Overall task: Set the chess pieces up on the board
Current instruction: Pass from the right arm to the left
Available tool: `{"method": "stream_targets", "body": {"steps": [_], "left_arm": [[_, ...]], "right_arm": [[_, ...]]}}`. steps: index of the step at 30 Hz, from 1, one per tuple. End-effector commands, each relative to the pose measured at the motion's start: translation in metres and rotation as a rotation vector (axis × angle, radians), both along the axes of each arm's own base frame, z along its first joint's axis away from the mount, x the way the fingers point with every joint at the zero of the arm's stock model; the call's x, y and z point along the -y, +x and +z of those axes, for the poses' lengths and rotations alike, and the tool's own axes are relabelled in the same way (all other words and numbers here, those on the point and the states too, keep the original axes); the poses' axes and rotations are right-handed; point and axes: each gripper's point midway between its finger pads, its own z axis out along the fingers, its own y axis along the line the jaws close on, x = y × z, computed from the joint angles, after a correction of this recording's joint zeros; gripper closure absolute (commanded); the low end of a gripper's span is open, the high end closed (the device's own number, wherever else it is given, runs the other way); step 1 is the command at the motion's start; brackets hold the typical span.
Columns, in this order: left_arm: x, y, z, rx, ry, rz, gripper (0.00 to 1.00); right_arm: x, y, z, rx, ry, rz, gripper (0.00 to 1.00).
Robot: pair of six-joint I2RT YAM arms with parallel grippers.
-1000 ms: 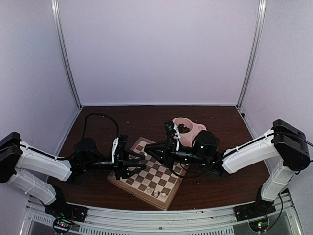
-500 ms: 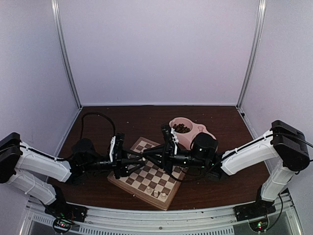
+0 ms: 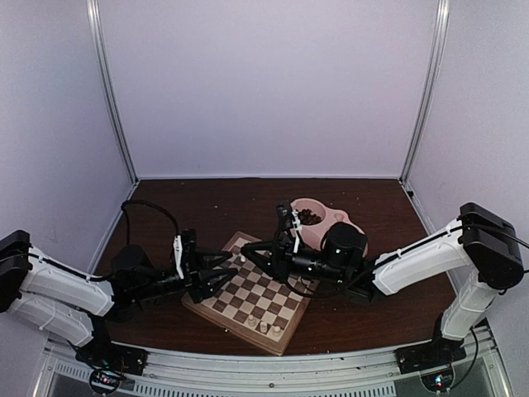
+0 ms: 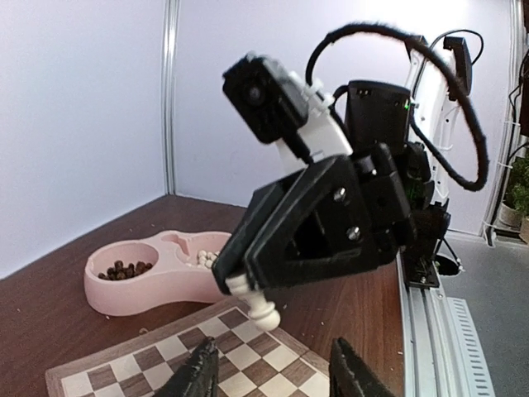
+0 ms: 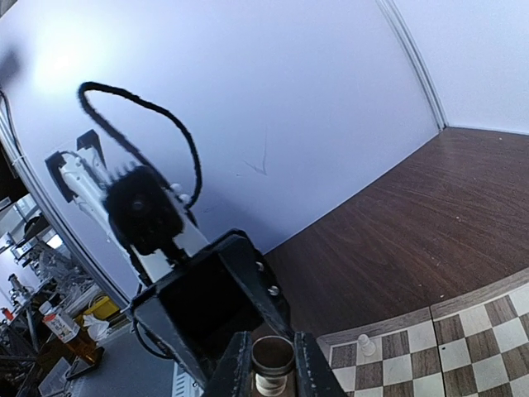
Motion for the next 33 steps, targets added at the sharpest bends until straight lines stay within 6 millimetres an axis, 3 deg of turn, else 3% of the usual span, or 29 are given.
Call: {"method": "stream_targets", "body": {"steps": [1,5,9,14,23,28,33], "left_arm": [[-0.015,0.010,0.021,0.185,0.017,0.166,0.53],[-0.021,0.010,0.025,0.327,0.113,0.287,0.51],[-0.028,0.001,0.031,0.438,0.096,0.303,0.51],[-0.033,0.004,0.026,0.500,0.148,0.372,0.46],[-0.052,0.003,0.039,0.527,0.090,0.441,0.44],[-0.062,0.001,0.048,0.536,0.069,0.461,0.44],[-0.064,-0.003,0.051,0.541,0.055,0.447,0.44]], "right_arm": [[0.006,0.013,0.018,-0.041,0.031,-0.093,0.95],[0.008,0.017,0.021,-0.080,0.039,-0.119,0.94],[0.003,0.018,0.026,-0.114,0.065,-0.108,0.94],[0.000,0.019,0.043,-0.143,0.115,-0.139,0.94],[-0.012,0.012,0.068,-0.127,0.179,-0.239,0.94],[-0.020,0.012,0.068,-0.176,0.250,-0.256,0.93],[-0.032,0.014,0.061,-0.216,0.244,-0.287,0.99]]}}
